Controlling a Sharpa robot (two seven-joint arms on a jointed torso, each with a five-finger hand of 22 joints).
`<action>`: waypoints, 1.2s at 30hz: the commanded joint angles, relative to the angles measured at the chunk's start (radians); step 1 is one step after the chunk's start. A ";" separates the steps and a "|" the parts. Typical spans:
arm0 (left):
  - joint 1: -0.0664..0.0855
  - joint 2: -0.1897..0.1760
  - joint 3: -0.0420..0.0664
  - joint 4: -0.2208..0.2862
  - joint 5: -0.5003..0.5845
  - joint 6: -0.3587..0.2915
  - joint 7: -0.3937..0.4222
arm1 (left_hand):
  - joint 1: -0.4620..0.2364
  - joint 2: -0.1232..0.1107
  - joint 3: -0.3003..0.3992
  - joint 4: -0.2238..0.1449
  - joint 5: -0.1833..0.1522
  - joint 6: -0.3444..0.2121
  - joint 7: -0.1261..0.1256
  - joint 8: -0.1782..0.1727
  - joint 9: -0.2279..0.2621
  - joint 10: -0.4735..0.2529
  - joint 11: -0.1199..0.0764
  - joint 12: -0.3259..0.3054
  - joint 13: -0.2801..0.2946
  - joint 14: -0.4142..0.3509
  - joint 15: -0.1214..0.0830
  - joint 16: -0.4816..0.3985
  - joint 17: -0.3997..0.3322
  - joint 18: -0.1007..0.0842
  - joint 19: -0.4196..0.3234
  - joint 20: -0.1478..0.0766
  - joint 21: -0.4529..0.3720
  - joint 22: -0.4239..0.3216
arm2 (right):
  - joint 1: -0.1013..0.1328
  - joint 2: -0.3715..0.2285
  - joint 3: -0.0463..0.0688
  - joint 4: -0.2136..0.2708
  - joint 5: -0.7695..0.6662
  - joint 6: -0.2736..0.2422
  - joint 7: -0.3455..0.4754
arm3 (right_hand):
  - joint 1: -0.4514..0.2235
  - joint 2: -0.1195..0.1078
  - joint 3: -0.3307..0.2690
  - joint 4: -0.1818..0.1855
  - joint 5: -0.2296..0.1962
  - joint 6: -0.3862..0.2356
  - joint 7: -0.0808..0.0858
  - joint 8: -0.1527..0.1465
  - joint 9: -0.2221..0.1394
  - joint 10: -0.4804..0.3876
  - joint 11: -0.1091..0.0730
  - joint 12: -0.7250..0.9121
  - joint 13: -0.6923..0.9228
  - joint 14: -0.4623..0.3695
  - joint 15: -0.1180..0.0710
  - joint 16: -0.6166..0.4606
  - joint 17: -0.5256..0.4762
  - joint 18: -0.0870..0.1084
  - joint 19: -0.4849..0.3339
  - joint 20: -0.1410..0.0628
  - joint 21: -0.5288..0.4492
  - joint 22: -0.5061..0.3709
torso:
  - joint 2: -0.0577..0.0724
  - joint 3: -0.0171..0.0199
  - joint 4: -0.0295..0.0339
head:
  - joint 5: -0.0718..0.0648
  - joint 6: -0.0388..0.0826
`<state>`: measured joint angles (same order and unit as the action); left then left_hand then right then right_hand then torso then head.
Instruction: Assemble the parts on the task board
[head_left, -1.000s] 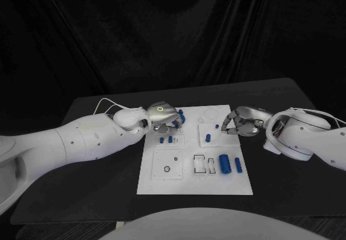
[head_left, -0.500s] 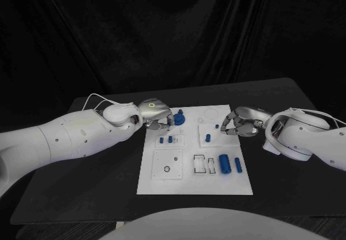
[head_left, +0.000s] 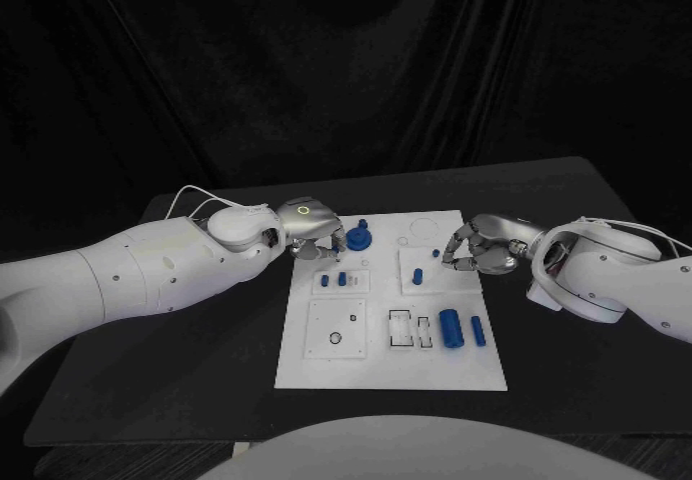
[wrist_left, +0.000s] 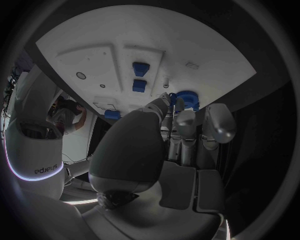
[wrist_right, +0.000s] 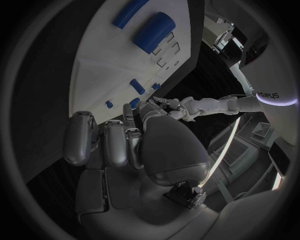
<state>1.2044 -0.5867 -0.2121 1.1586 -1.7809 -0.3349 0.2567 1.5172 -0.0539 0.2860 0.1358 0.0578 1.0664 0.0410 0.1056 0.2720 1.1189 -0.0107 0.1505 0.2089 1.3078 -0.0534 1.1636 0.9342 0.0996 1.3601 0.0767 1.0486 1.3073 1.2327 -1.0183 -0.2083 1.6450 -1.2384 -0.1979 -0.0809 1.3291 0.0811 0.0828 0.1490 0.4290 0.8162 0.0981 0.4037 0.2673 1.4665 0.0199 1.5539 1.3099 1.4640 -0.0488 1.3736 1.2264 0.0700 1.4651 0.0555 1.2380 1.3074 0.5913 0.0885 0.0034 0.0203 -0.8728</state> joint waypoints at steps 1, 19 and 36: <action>-0.003 0.006 0.001 -0.004 -0.004 0.012 -0.006 | 0.001 -0.007 0.001 0.008 -0.006 -0.003 -0.005 -0.004 -0.001 0.000 -0.004 -0.005 0.000 -0.008 -0.002 -0.004 -0.001 -0.001 -0.008 -0.002 -0.005 0.131 | -0.003 -0.003 0.001 0.001 0.002 0.003 -0.009 | 0.012 -0.001 0.006 -0.002 0.004 0.006 -0.001 0.000 0.001 0.080 -0.005 -0.005 0.218 0.047 -0.008 -0.003 -0.001 0.000 0.011 -0.005 -0.004 0.170 | 0.000 0.0000 -0.0001 | -0.003 0.000; -0.014 0.025 0.000 -0.015 -0.004 0.028 -0.008 | 0.000 -0.009 0.001 0.010 -0.006 -0.005 -0.004 -0.007 -0.002 -0.001 -0.004 -0.010 -0.002 -0.009 -0.001 -0.006 -0.002 -0.001 -0.010 -0.001 -0.008 0.130 | -0.004 -0.005 0.001 0.004 0.002 -0.001 -0.007 | 0.014 -0.001 0.008 -0.005 0.004 0.006 -0.001 0.000 0.002 0.079 -0.006 -0.006 0.217 0.046 -0.009 -0.004 -0.001 0.000 0.011 -0.006 -0.004 0.170 | 0.000 0.0000 -0.0002 | -0.004 0.000; -0.021 0.028 0.000 -0.016 -0.004 0.042 -0.017 | -0.002 -0.011 0.000 0.013 -0.006 -0.008 -0.003 -0.010 -0.003 -0.001 -0.002 -0.014 -0.003 -0.009 0.000 -0.005 -0.001 -0.001 -0.010 -0.001 -0.008 0.131 | -0.005 -0.005 0.001 0.004 0.002 -0.001 -0.007 | 0.015 -0.001 0.009 -0.006 0.004 0.006 -0.001 -0.001 0.002 0.079 -0.006 -0.006 0.216 0.046 -0.009 -0.004 -0.001 0.000 0.011 -0.006 -0.005 0.170 | 0.000 0.0002 -0.0001 | -0.005 0.000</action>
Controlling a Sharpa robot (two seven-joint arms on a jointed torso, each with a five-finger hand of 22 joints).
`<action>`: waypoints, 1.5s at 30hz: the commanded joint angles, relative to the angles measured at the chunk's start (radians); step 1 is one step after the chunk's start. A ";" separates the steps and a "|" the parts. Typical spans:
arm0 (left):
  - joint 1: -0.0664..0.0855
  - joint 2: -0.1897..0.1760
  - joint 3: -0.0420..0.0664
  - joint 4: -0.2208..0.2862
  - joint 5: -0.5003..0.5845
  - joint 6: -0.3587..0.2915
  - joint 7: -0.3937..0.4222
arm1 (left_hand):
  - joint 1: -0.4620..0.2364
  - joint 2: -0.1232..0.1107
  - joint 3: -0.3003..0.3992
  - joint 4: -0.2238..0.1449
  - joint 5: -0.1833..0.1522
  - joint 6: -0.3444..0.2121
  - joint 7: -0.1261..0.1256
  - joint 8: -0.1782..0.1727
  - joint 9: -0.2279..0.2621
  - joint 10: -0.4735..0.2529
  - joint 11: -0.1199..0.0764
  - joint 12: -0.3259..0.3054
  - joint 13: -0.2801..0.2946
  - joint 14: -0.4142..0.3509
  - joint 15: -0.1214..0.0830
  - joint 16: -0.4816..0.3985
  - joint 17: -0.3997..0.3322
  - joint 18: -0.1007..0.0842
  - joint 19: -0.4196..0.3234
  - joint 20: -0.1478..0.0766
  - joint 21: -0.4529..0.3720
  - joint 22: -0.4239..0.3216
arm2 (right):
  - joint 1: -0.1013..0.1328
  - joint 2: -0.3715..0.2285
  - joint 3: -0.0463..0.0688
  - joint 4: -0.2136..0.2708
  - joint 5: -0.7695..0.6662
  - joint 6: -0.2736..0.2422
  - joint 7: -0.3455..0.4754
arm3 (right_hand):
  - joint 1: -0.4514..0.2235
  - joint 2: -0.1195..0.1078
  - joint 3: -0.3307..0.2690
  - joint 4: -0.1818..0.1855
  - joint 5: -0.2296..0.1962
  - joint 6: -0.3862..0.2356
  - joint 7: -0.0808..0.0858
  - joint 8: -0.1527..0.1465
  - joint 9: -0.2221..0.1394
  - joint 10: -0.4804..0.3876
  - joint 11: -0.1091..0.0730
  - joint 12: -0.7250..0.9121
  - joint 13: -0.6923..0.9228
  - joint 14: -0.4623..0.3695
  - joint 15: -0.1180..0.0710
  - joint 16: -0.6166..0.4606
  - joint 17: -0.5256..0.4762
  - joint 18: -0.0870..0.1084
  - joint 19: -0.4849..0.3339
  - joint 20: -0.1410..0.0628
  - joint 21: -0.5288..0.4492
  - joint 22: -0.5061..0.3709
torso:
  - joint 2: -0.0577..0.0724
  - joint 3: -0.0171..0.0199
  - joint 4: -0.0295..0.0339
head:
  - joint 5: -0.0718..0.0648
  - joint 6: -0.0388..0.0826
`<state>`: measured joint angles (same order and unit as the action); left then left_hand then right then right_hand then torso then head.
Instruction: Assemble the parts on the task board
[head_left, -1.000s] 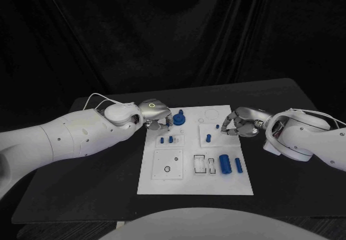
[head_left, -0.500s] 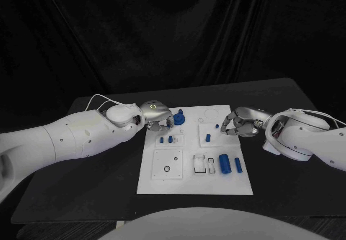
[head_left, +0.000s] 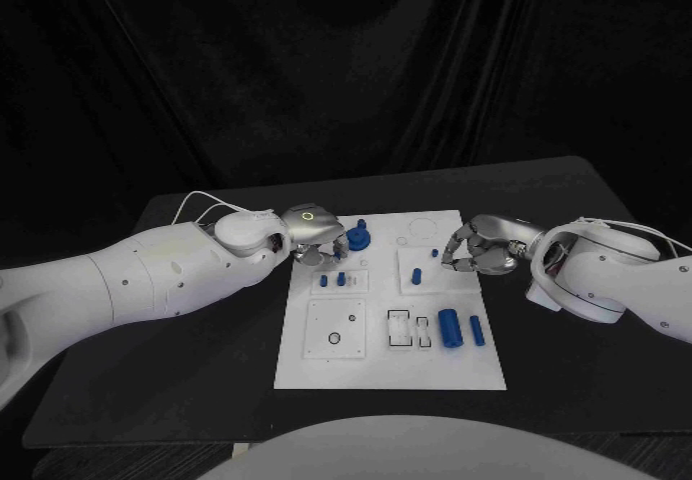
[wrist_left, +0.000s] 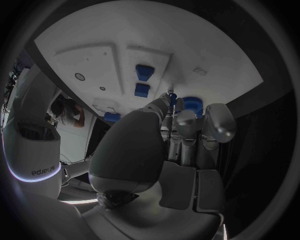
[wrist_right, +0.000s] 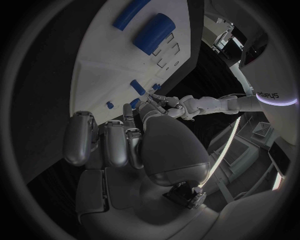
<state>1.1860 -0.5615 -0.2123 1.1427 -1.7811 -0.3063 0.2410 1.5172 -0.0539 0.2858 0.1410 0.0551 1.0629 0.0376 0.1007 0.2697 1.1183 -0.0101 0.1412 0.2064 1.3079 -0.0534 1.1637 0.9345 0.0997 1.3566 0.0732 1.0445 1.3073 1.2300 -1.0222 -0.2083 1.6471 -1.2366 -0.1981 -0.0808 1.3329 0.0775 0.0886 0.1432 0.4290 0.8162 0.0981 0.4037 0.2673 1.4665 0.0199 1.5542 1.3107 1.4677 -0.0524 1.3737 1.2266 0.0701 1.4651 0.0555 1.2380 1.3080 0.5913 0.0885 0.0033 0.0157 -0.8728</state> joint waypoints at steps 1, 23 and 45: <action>-0.003 0.003 0.001 -0.001 -0.004 0.013 -0.001 | -0.002 -0.011 0.000 0.008 -0.003 -0.005 0.000 -0.006 -0.001 -0.001 -0.003 -0.005 0.000 -0.010 0.000 -0.006 -0.001 -0.002 -0.006 0.003 -0.004 0.131 | -0.003 -0.002 0.001 0.002 0.000 0.000 -0.007 | 0.011 0.003 0.003 0.000 0.004 0.006 -0.001 -0.001 0.002 0.079 -0.006 -0.006 0.216 0.043 -0.005 -0.004 -0.001 0.000 0.011 -0.006 -0.005 0.169 | 0.000 0.0003 0.0000 | 0.000 0.000; -0.016 0.013 0.001 -0.024 -0.004 0.024 -0.007 | 0.000 -0.014 0.001 0.009 -0.002 -0.004 0.000 -0.008 -0.001 -0.004 -0.002 -0.011 -0.003 -0.016 0.001 -0.014 -0.012 0.000 -0.012 0.004 -0.016 0.128 | -0.005 -0.002 0.001 0.003 0.000 0.004 -0.010 | 0.011 0.003 0.004 -0.002 0.004 0.006 -0.001 -0.001 0.002 0.079 -0.006 -0.007 0.215 0.042 -0.005 -0.005 -0.004 0.000 0.011 -0.006 -0.006 0.169 | 0.000 -0.0001 -0.0001 | 0.003 0.000; -0.019 0.002 0.001 -0.013 -0.004 0.041 -0.013 | 0.004 -0.017 0.004 0.008 0.000 -0.003 -0.002 -0.009 -0.001 -0.008 -0.002 -0.019 -0.005 -0.022 0.001 -0.021 -0.021 0.002 -0.016 0.004 -0.026 0.126 | -0.006 0.000 0.001 0.001 0.000 0.008 -0.012 | 0.012 0.003 0.006 -0.003 0.004 0.006 -0.001 -0.001 0.002 0.078 -0.006 -0.008 0.213 0.042 -0.005 -0.006 -0.004 0.000 0.011 -0.006 -0.006 0.169 | -0.001 0.0002 0.0005 | 0.006 0.000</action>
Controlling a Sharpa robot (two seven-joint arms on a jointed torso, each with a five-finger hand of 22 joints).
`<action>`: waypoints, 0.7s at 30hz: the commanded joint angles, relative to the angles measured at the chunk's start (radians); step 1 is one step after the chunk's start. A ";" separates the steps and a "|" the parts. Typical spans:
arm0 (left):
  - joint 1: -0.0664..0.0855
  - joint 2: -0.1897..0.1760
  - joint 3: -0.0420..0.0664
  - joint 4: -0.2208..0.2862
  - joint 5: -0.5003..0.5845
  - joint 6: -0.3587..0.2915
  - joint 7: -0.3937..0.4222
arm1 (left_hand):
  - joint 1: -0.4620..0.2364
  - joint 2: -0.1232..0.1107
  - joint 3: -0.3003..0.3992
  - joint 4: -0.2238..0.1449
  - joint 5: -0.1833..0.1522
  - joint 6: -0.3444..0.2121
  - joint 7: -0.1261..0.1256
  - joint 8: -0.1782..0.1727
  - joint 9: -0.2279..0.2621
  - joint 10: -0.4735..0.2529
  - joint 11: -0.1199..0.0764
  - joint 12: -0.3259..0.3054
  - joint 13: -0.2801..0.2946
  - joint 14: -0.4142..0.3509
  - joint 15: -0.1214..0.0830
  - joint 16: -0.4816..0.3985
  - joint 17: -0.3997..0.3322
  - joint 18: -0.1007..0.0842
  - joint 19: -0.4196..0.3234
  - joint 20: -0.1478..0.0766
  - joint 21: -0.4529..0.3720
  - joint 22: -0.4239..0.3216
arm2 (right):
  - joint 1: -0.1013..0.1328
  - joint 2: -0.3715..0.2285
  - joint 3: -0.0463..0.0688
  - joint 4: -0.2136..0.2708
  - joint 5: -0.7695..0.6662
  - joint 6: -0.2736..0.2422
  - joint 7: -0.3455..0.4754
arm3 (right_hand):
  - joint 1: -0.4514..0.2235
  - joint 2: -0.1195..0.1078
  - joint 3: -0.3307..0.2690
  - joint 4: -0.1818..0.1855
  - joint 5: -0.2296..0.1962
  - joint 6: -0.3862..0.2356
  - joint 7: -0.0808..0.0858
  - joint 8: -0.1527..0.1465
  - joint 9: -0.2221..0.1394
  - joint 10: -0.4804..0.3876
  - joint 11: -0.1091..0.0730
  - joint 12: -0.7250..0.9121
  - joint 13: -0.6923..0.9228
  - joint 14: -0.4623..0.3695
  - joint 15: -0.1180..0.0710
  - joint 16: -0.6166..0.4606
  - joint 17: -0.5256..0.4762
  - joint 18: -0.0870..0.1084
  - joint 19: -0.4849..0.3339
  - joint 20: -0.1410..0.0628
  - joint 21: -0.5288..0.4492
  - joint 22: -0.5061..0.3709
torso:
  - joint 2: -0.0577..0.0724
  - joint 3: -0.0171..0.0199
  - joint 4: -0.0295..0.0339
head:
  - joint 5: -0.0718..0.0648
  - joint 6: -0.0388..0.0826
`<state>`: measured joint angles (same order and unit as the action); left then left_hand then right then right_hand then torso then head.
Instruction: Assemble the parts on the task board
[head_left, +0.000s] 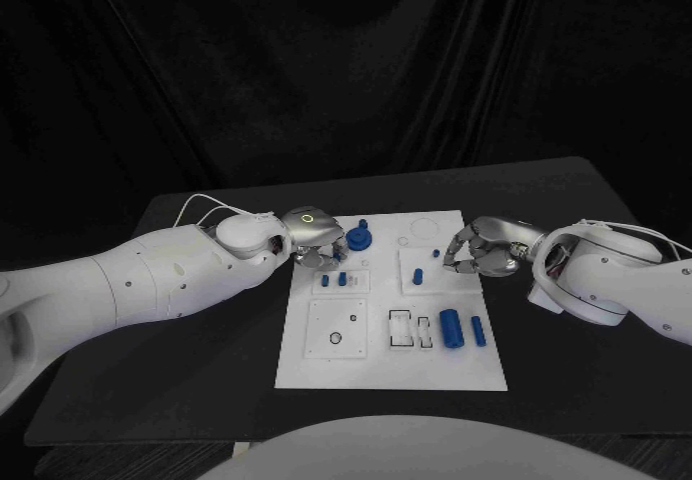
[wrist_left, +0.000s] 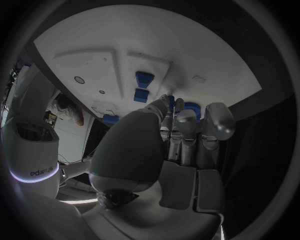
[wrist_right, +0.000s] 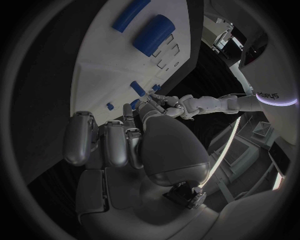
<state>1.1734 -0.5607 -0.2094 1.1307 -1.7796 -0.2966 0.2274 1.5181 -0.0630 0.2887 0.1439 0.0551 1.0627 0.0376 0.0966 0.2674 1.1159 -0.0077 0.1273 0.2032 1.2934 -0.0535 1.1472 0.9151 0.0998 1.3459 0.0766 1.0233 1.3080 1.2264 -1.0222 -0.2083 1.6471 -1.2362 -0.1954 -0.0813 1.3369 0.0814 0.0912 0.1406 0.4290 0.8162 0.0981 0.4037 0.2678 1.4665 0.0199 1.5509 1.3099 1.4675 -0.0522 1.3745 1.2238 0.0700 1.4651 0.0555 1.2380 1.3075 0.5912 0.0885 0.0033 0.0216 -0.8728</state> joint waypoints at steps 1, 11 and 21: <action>-0.006 0.002 -0.002 -0.002 -0.005 0.032 0.001 | 0.003 -0.007 0.001 0.005 0.000 -0.003 -0.002 -0.005 0.001 -0.005 -0.005 -0.005 -0.002 -0.008 0.001 -0.005 -0.001 0.002 -0.006 0.001 -0.004 0.125 | -0.003 0.000 0.001 0.001 0.000 0.005 -0.011 | 0.008 -0.001 0.003 0.000 0.004 0.006 -0.001 -0.001 0.002 0.078 -0.006 -0.004 0.214 0.042 -0.006 -0.006 -0.001 0.000 0.011 -0.006 -0.006 0.169 | -0.001 0.0000 0.0003 | 0.000 0.000; -0.007 0.004 -0.002 -0.005 -0.005 0.036 -0.002 | 0.001 -0.012 0.002 0.008 0.000 -0.009 -0.006 -0.011 -0.001 -0.012 -0.007 -0.014 -0.005 -0.015 0.002 -0.013 -0.009 0.003 -0.011 0.002 -0.016 0.123 | -0.003 0.001 0.001 0.001 0.000 0.005 -0.011 | 0.008 -0.001 0.003 0.000 0.004 0.006 -0.001 -0.001 0.002 0.078 -0.006 -0.004 0.214 0.042 -0.006 -0.006 -0.001 0.000 0.011 -0.006 -0.006 0.169 | 0.000 0.0000 -0.0005 | 0.001 0.000; -0.009 0.010 -0.002 -0.007 -0.005 0.045 -0.001 | 0.000 -0.014 0.002 0.011 0.000 -0.018 -0.008 -0.018 -0.003 -0.011 -0.008 -0.018 -0.005 -0.019 0.003 -0.017 -0.014 0.004 -0.014 0.002 -0.023 0.122 | -0.003 0.000 0.001 0.001 0.000 0.004 -0.011 | 0.008 -0.001 0.003 0.000 0.004 0.006 -0.001 -0.001 0.002 0.078 -0.006 -0.004 0.214 0.042 -0.006 -0.006 -0.001 0.000 0.011 -0.006 -0.006 0.169 | 0.000 0.0001 -0.0001 | -0.001 0.000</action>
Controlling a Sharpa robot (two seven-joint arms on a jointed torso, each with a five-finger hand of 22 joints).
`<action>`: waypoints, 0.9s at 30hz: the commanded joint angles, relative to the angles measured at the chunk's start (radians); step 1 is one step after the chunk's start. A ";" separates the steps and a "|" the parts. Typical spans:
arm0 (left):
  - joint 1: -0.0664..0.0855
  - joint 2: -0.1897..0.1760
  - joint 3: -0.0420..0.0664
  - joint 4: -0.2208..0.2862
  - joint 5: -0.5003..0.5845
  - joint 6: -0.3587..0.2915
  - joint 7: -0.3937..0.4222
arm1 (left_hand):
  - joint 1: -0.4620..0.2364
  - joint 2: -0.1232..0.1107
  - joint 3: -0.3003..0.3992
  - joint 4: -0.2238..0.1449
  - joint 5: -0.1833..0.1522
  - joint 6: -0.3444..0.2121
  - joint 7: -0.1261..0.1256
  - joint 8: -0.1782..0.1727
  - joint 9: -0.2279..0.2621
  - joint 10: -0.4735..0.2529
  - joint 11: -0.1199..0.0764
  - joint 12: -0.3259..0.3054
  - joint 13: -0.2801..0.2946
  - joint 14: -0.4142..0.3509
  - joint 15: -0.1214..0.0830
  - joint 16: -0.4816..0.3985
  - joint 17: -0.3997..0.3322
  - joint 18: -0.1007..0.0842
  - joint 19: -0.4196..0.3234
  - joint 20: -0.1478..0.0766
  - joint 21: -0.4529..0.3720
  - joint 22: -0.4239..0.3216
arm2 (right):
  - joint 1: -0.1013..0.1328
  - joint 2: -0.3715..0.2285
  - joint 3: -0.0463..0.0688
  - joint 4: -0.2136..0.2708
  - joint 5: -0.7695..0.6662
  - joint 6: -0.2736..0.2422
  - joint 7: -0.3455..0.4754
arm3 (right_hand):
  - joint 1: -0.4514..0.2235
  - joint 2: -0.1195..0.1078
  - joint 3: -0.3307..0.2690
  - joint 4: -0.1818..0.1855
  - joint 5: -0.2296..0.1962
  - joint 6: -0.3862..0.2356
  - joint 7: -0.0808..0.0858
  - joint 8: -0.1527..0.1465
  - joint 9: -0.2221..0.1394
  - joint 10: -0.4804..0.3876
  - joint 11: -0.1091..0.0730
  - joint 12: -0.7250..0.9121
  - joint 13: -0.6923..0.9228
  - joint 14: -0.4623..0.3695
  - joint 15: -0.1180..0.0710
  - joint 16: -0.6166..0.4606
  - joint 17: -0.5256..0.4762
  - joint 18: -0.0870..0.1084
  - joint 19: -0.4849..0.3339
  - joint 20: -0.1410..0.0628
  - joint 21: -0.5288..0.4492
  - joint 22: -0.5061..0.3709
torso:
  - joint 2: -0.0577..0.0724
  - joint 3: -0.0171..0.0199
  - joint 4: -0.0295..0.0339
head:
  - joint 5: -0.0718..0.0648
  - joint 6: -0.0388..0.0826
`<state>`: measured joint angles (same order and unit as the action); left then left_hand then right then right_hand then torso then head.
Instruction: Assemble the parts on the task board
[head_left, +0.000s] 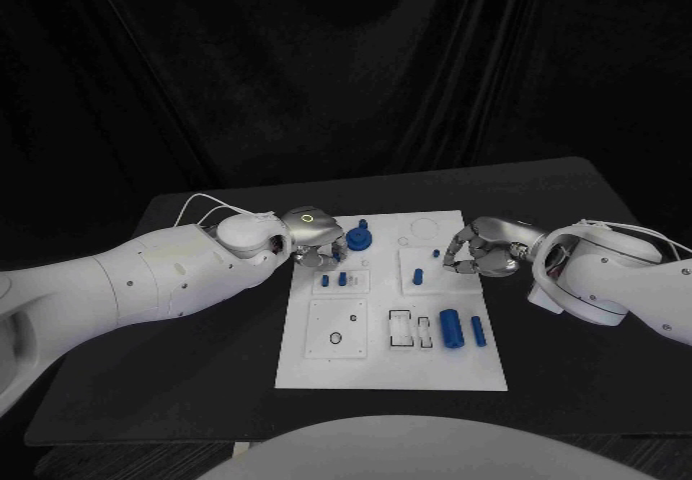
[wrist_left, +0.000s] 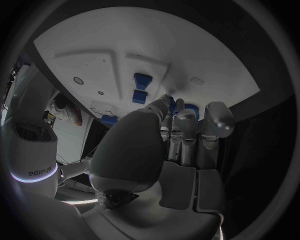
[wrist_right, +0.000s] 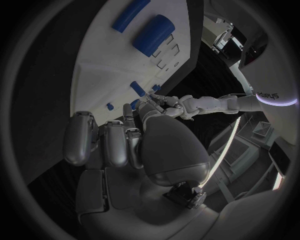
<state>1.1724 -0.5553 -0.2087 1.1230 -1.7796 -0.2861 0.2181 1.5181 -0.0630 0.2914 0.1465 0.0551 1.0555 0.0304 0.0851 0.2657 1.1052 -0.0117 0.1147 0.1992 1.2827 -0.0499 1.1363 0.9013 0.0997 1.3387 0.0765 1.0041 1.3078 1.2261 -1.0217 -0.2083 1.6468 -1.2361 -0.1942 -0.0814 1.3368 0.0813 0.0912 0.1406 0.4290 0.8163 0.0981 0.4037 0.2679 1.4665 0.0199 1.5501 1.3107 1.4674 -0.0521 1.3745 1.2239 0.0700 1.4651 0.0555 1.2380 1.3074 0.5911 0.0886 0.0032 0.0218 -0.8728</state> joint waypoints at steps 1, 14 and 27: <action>-0.008 0.005 -0.003 0.001 -0.005 0.035 0.008 | -0.001 -0.015 0.000 0.009 0.000 -0.014 -0.003 -0.009 -0.002 -0.002 -0.005 -0.008 -0.002 -0.009 -0.001 -0.008 -0.002 0.004 -0.007 0.003 -0.005 0.122 | -0.003 -0.001 0.001 0.002 0.000 0.003 -0.011 | 0.008 0.000 0.003 0.000 0.004 0.006 -0.001 -0.001 0.001 0.078 -0.006 -0.004 0.213 0.042 -0.006 -0.007 -0.001 0.000 0.011 -0.006 -0.006 0.170 | 0.000 -0.0002 0.0000 | -0.001 0.000; -0.010 0.005 -0.003 0.001 -0.005 0.037 0.009 | -0.009 -0.026 -0.002 0.020 -0.003 -0.059 -0.019 -0.023 -0.011 0.003 -0.014 -0.014 0.000 -0.014 0.000 -0.012 -0.006 0.005 -0.012 0.004 -0.017 0.121 | -0.003 -0.002 0.001 0.003 0.000 0.001 -0.011 | 0.010 0.000 0.006 -0.003 0.004 0.006 -0.001 -0.001 0.002 0.074 -0.006 -0.007 0.207 0.042 -0.006 -0.007 -0.002 0.001 0.010 -0.006 -0.008 0.169 | 0.001 0.0000 -0.0003 | -0.001 0.000; -0.011 0.004 -0.003 0.006 -0.005 0.026 0.008 | -0.001 -0.022 -0.003 0.017 -0.002 -0.074 -0.022 -0.017 -0.014 0.050 -0.020 0.019 0.033 -0.012 -0.001 -0.008 0.001 0.005 -0.009 0.004 -0.016 0.123 | -0.003 -0.001 0.001 0.002 0.000 0.001 -0.010 | 0.011 -0.001 0.007 -0.005 0.004 0.006 -0.001 -0.001 0.002 0.071 -0.006 -0.010 0.201 0.042 -0.006 -0.007 -0.002 0.001 0.010 -0.006 -0.008 0.169 | 0.000 0.0001 0.0002 | -0.001 0.000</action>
<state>1.1653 -0.5549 -0.2112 1.1221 -1.7815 -0.2695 0.2080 1.5078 -0.0813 0.2872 0.1615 0.0551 0.9877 0.0054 0.0658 0.2526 1.1502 -0.0316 0.1305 0.2309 1.2757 -0.0500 1.1305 0.9012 0.0997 1.3352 0.0802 0.9895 1.3076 1.2258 -1.0220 -0.2083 1.6475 -1.2360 -0.1942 -0.0814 1.3367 0.0812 0.0939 0.1379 0.4290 0.8162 0.0981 0.4037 0.2687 1.4665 0.0199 1.5461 1.3102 1.4674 -0.0521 1.3708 1.2226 0.0701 1.4651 0.0554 1.2341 1.3073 0.5916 0.0886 0.0031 0.0204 -0.8728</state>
